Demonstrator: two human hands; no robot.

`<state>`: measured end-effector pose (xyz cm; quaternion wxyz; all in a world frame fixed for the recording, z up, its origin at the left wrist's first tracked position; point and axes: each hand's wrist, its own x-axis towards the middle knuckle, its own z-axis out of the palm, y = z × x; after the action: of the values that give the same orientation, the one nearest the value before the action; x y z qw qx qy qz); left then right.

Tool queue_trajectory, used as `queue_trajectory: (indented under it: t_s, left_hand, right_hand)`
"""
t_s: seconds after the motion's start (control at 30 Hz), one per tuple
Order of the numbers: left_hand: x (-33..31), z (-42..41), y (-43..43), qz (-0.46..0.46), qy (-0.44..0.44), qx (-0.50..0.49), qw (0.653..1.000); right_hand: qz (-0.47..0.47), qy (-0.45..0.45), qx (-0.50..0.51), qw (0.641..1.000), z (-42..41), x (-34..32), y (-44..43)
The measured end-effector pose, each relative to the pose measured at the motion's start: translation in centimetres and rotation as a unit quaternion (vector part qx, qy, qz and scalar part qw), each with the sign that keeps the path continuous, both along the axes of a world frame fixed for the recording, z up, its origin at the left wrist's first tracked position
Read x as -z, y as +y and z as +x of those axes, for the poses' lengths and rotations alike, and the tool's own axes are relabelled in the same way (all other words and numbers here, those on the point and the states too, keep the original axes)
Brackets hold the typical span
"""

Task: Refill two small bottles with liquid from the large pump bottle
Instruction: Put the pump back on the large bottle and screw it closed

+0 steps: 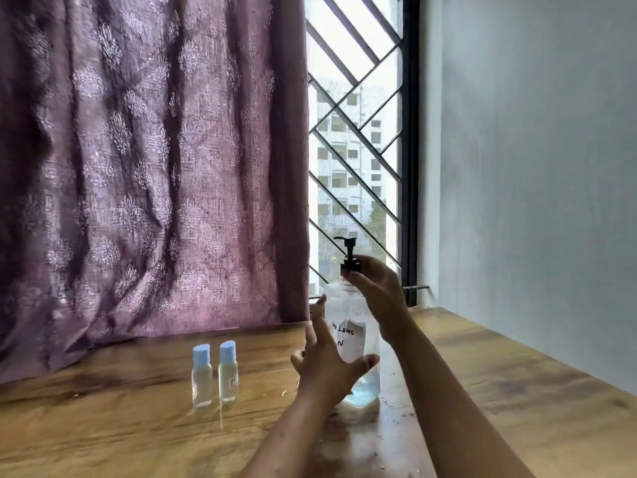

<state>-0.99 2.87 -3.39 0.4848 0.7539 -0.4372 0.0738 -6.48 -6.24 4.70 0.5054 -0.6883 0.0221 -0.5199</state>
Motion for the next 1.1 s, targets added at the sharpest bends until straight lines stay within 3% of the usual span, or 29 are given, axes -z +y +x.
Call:
queue_trajectory:
  t_s: [0.17, 0.3, 0.43, 0.67, 0.93, 1.1]
  left_hand:
    - [-0.1, -0.3, 0.1, 0.003, -0.013, -0.001, 1.000]
    - [-0.1, -0.1, 0.2, -0.003, -0.006, -0.002, 1.000]
    - [0.0, -0.1, 0.3, -0.006, -0.015, -0.002, 1.000]
    - [-0.1, -0.4, 0.3, 0.011, -0.016, 0.002, 1.000]
    - [0.0, -0.1, 0.2, -0.003, 0.004, -0.002, 1.000]
    - [-0.2, -0.3, 0.3, -0.002, -0.006, -0.003, 1.000]
  right_hand:
    - [-0.004, 0.016, 0.102, 0.995, 0.1, 0.0, -0.1]
    - [-0.039, 0.084, 0.061, 0.994, 0.0, 0.0, 0.4]
    - [-0.017, 0.034, -0.012, 0.999, -0.5, -0.6, 0.5]
    - [-0.008, 0.004, 0.099, 0.995, 0.0, -0.2, -0.2]
    - [-0.045, 0.047, 0.061, 0.996, 0.4, 0.1, 0.3]
    - [-0.064, 0.035, 0.123, 0.990, 0.6, 0.1, 0.0]
